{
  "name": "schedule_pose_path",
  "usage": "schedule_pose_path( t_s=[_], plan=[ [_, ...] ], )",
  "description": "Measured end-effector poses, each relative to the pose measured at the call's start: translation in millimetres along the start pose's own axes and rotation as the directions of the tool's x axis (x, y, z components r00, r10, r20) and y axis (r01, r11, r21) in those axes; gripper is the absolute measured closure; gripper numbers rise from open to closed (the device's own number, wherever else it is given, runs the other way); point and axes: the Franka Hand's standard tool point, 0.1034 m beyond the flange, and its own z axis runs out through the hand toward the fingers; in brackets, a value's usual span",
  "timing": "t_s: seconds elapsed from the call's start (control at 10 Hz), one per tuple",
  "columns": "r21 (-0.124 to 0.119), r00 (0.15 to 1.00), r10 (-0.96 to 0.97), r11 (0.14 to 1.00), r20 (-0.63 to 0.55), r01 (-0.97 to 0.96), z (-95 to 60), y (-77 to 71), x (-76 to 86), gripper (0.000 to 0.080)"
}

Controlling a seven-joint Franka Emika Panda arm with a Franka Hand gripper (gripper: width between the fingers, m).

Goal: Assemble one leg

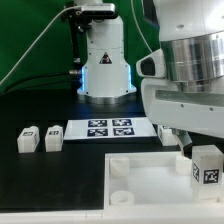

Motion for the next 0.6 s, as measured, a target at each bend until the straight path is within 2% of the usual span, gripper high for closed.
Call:
schedule_pose_path(
  t_s=[0.3,0.4,0.5,0.6],
  plan=[
    [-0.003,0.952,-0.305,0.952,-0.001,0.305,0.2,1.2,1.2,0.015],
    [-0.039,0.877,-0.48,0.877,-0.011,0.479,-0.5,1.4,2.2,0.015],
    [-0.065,0.792,-0.61,0.791,-0.01,0.608,-0.9,1.5,2.4,0.015],
    [-0.08,0.702,-0.712,0.7,-0.002,0.71,0.3,2.4,3.2,0.015]
  ],
)
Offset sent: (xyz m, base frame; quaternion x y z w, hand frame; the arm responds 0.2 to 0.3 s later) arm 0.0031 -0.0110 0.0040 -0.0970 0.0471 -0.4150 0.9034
